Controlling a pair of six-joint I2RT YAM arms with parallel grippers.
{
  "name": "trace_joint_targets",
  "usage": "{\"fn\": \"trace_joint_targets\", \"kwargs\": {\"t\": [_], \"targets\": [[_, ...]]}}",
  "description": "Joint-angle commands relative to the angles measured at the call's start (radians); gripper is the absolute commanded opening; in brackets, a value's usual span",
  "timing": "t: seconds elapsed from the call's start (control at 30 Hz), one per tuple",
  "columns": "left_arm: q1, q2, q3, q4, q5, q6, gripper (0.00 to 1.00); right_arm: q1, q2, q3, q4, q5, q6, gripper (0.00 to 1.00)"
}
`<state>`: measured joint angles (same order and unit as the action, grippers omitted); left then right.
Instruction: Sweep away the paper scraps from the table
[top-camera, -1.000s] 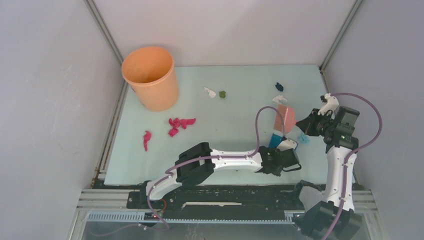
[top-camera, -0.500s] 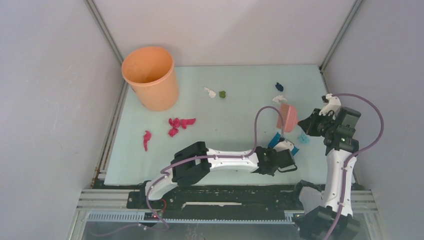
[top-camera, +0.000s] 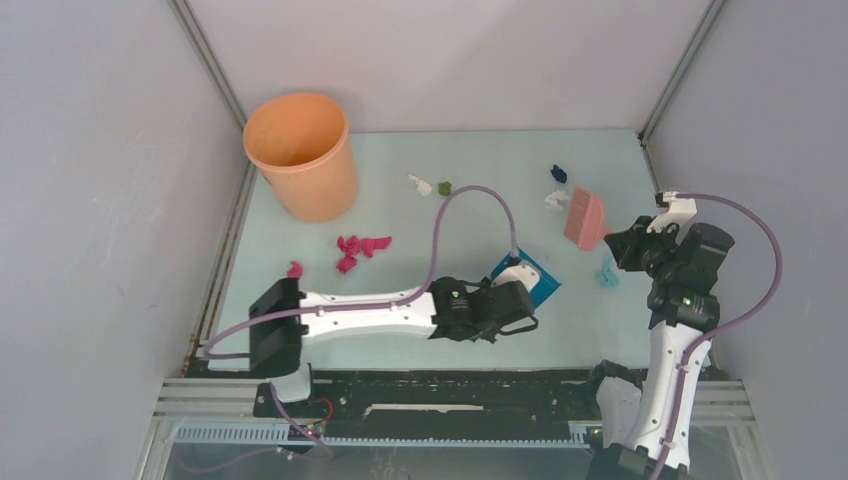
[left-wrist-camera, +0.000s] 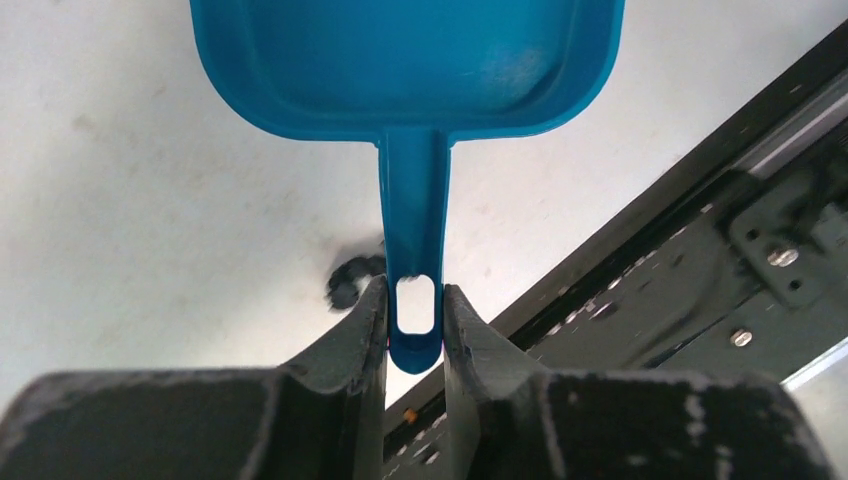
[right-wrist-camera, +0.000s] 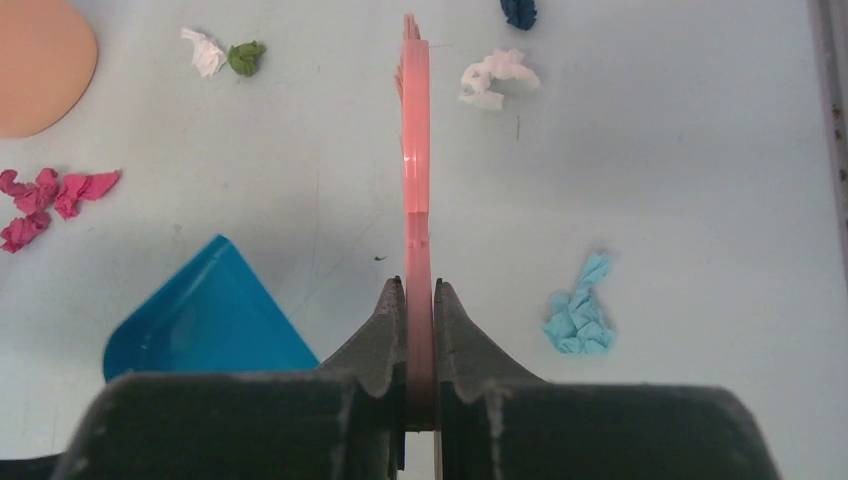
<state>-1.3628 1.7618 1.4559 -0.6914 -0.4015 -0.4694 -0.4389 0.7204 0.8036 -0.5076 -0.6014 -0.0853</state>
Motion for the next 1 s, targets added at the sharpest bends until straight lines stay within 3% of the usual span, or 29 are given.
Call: {"fn": "trace_joint_targets", "kwargs": {"t": [0.0,0.23,0.33,0.43,0.53,0.63,0.8,0.97], "targets": [[0.035,-0.142,-0.120,-0.072,-0.029,-0.008,0.00,-0.005,0.039,0.064,-0.015,-0.049,-0.042,0.00],[0.123,-0.451,-0.345,-0.175,-0.015,-0.086,0.00,0.065,0.137,0.217,-0.263,-0.192,-0.244,0.00],[0.142,-0.577,-0.434,-0.215,-0.055,-0.169,0.00,0.233,0.189,0.269,-0.424,-0.211,-0.359,0.00],[0.148,-0.686,-0.522,-0.212,-0.057,-0.253,0.00,0.477,0.233,0.278,-0.542,-0.200,-0.417,0.00],[0.151,-0.763,-0.572,-0.234,-0.076,-0.317,0.00,0.672,0.318,0.278,-0.572,-0.206,-0.401,0.00],[0.152,-0.829,-0.590,-0.272,-0.110,-0.352,0.00,0.784,0.410,0.280,-0.570,-0.241,-0.390,0.00],[0.153,-0.895,-0.598,-0.365,-0.164,-0.402,0.00,0.884,0.580,0.336,-0.583,-0.241,-0.366,0.00],[0.152,-0.974,-0.615,-0.419,-0.154,-0.448,0.00,0.909,0.714,0.396,-0.577,-0.167,-0.310,0.00]]}}
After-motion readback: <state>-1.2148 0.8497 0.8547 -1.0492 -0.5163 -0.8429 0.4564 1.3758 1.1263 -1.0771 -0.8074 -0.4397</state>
